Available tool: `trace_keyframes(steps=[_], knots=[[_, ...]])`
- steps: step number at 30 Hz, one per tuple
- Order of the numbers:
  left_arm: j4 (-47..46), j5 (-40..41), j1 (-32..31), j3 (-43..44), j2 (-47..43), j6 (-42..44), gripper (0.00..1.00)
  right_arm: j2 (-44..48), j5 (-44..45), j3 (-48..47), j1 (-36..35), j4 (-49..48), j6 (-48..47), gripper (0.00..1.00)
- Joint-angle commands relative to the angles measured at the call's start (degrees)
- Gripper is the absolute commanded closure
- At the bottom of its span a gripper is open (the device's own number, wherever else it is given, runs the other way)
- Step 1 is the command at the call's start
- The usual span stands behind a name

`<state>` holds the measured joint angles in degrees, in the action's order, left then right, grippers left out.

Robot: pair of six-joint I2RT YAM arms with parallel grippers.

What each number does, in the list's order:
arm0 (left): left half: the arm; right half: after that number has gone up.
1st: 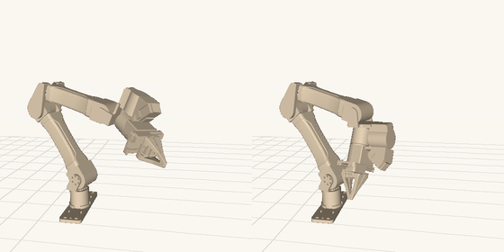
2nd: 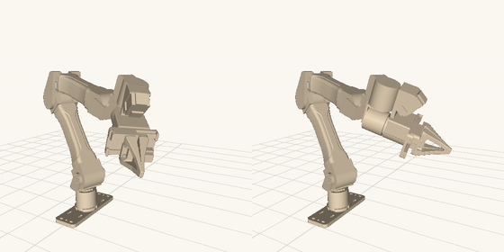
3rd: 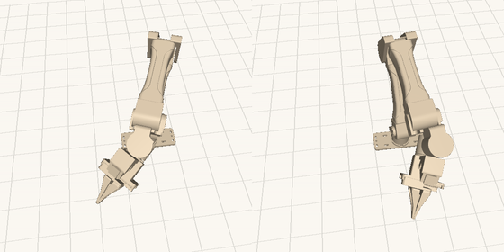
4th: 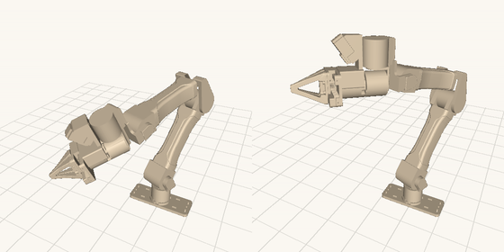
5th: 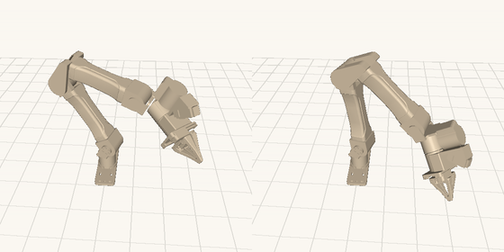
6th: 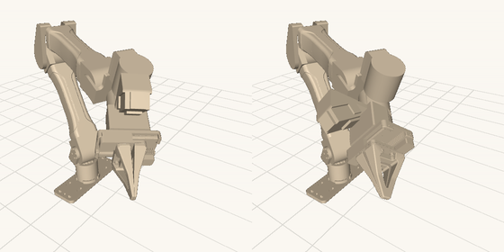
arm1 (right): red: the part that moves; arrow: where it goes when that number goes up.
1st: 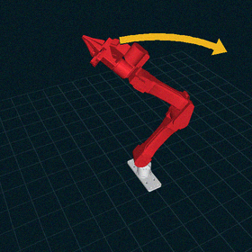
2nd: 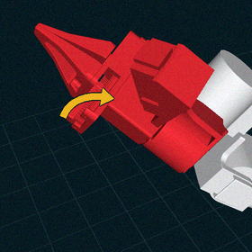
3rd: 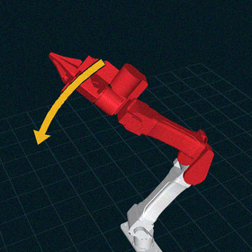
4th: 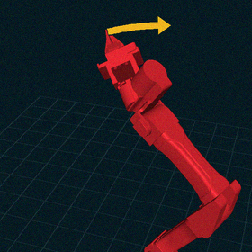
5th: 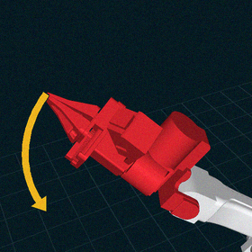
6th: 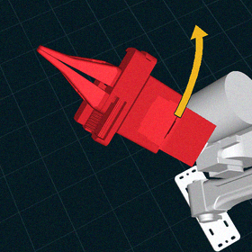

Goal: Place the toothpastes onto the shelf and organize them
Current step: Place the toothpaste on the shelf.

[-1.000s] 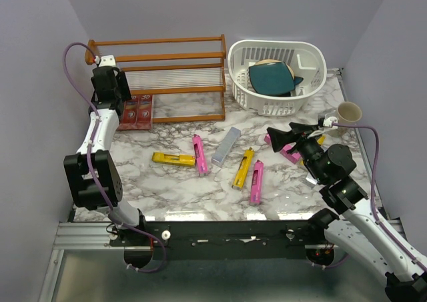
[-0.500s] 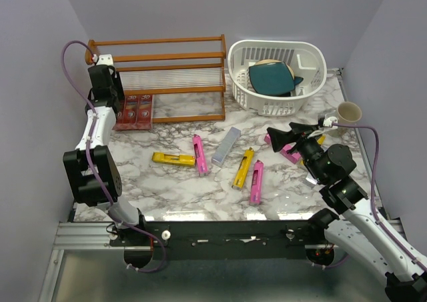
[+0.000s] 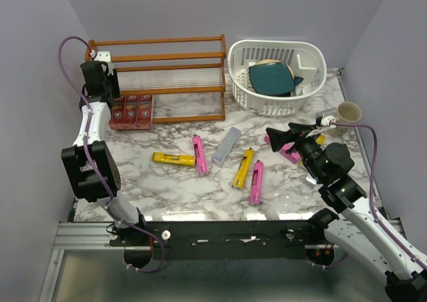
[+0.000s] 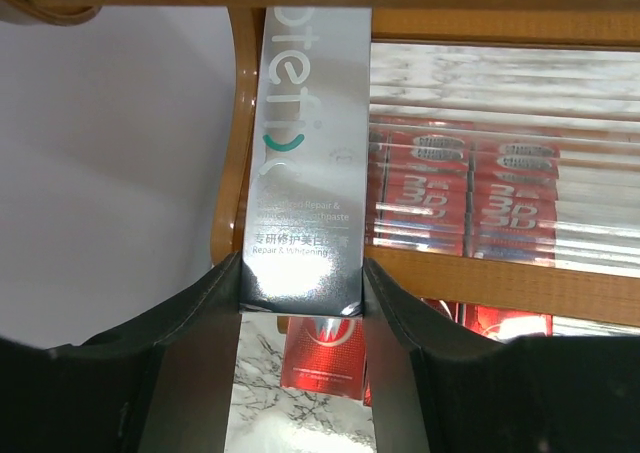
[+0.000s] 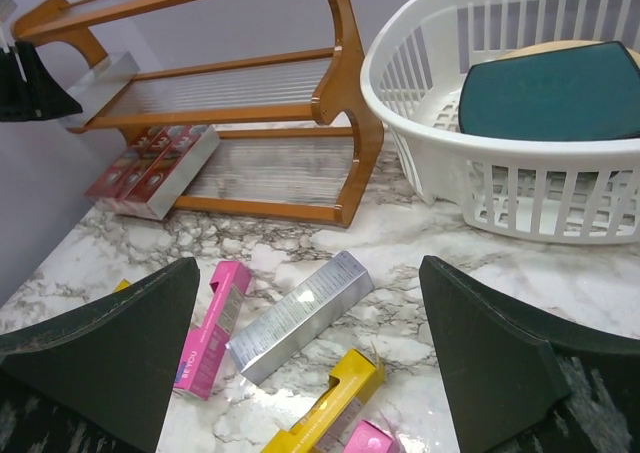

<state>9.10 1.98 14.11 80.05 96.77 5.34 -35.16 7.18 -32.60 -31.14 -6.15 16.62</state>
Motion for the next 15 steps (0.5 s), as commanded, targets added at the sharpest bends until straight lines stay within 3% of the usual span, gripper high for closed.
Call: trace_keyframes(steps=[1,12,15], knots=[[-1.37,-0.48,1.62,1.07,0.35,1.42,0.48,-0.44,-0.68,0.78,-0.33,-1.23,-0.71,0.0],[-2.25,-0.57,3.47,-1.56,-0.44,1.95,0.44,-0.97,-1.12,0.78,-0.33,-1.49,-0.8,0.0],[-2.51,0.74,3.65,-2.0,-0.44,1.95,0.37,-1.05,-1.2,0.78,-0.33,-1.41,-0.71,0.0]])
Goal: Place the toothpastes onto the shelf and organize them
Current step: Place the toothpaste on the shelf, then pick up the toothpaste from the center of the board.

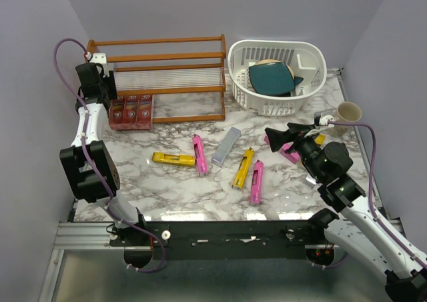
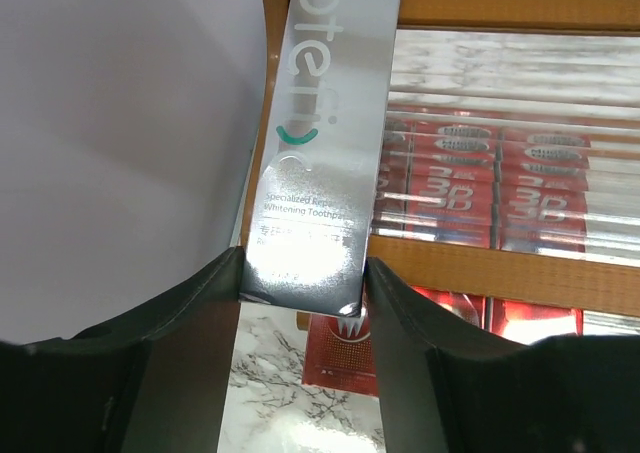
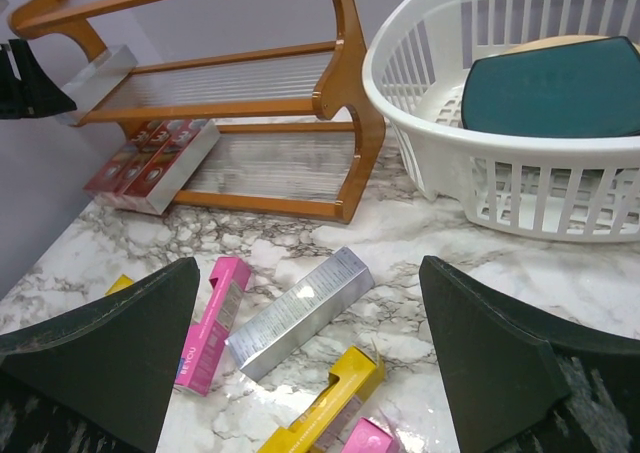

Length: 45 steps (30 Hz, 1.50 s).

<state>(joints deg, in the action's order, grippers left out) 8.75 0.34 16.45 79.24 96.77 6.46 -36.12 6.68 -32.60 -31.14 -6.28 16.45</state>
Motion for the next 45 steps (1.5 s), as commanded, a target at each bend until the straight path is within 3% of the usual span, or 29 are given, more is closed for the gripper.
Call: trace_keyframes(steps=[1,5,10,15,24,29,33,40,45], knots=[[-2.07,2.39,1.48,-1.28,-0.44,0.92,0.36,-0.09,-0.79,0.78,-0.33,-1.27,-0.54,0.0],[-2.25,2.04,1.57,-1.72,-1.06,0.4,0.29,-0.18,-0.88,0.7,-0.33,-1.36,-0.63,0.0],[-3.65,1.51,1.57,-2.6,-3.07,-1.53,0.12,-0.18,-1.05,0.7,-0.33,-1.36,-0.45,0.0],[-8.3,1.15,1.57,-7.34,-9.13,-4.6,0.01,-0.36,-1.23,0.7,-0.33,-1.19,-0.36,0.0],[-18.06,2.3,0.87,-23.42,-28.81,-16.38,0.01,-1.58,-1.84,-0.44,-0.33,0.39,0.51,0.0],[-16.23,4.4,-4.75,-29.66,-41.37,-20.86,0.01,-3.86,-1.58,-1.59,-0.33,1.54,1.31,0.0],[-10.18,3.88,-8.79,-33.53,-49.29,-23.59,0.01,-8.17,-1.93,-3.43,-0.33,3.2,3.15,0.0],[-4.8,3.89,-12.49,-41.71,-61.87,-26.66,0.01,-28.11,-2.99,-16.87,-0.33,19.09,6.57,0.0],[0.2,3.52,-13.28,-42.86,-65.83,-27.9,0.01,-42.32,-1.24,-23.46,-0.5,22.8,13.68,0.0]])
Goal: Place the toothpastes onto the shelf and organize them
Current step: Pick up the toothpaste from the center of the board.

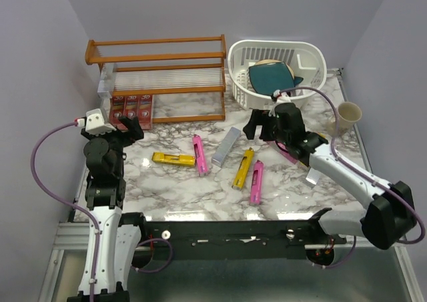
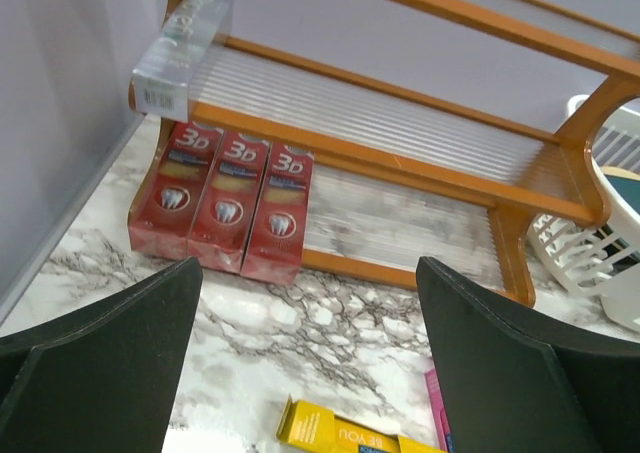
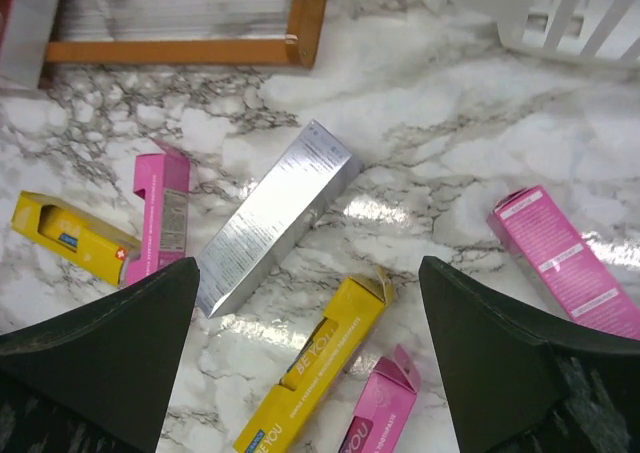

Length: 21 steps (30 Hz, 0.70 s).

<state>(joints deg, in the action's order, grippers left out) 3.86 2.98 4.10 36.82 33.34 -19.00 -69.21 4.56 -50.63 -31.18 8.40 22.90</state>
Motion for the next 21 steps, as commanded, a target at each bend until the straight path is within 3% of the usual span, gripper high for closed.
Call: trace_keyframes(steps=[1,6,10,15,21], knots=[[5.63,1.23,-1.37,-0.52,-2.84,-2.61,0.01,-11.28,1.5,-8.23,-0.72,9.77,8.12,0.0],[6.69,3.86,-3.92,0.01,-6.53,-2.62,0.01,-23.41,5.54,-17.12,-2.22,13.83,12.86,0.0],[8.35,7.46,-11.02,0.01,-8.2,-0.42,0.01,-32.54,9.33,-23.89,-3.71,17.07,16.12,0.0],[9.06,8.62,-14.82,-0.26,-10.83,0.63,0.01,-40.56,15.29,-32.23,-5.03,22.79,20.25,0.0],[9.32,9.32,-17.36,-0.43,-12.77,0.99,0.01,-44.86,16.1,-32.86,-5.65,23.32,23.42,0.02]])
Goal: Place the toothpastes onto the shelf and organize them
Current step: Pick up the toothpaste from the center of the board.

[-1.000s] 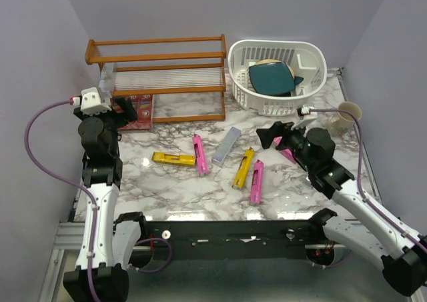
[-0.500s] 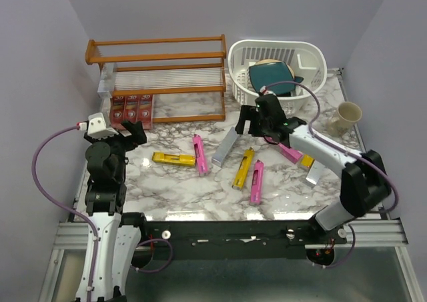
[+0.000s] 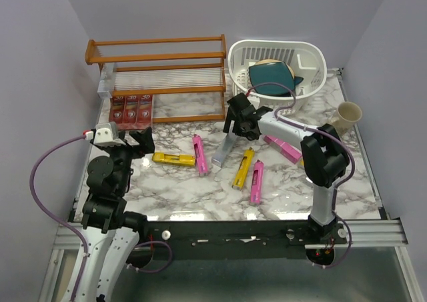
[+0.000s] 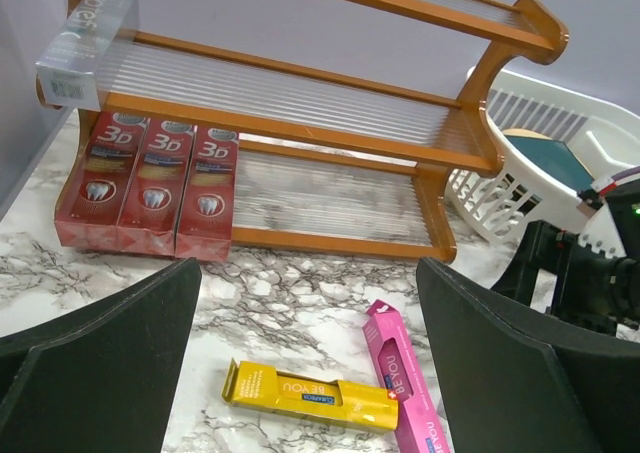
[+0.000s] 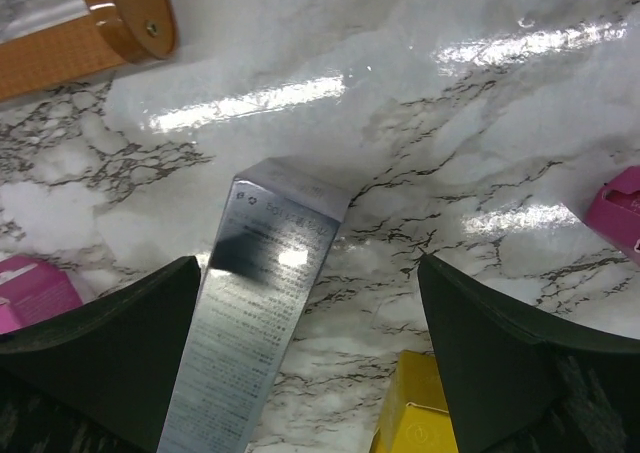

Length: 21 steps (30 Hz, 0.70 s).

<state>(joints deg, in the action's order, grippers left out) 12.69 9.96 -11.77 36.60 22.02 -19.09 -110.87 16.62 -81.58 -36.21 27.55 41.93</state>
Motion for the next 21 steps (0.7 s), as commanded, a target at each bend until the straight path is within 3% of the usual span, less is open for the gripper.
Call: trace_keyframes(steps=[1,11,21], knots=[[0.58,2.35,-1.76,-0.13,-1.72,1.25,0.01,-3.73,3.86,-2.96,-0.71,4.79,4.65,0.03],[1.02,2.35,-2.91,-0.48,-3.39,1.43,0.01,-10.59,5.0,-10.52,-2.29,9.71,8.34,0.11],[1.29,0.15,-3.17,-0.74,-1.99,1.43,0.01,-6.92,1.58,-3.94,-3.17,5.94,8.69,0.38]])
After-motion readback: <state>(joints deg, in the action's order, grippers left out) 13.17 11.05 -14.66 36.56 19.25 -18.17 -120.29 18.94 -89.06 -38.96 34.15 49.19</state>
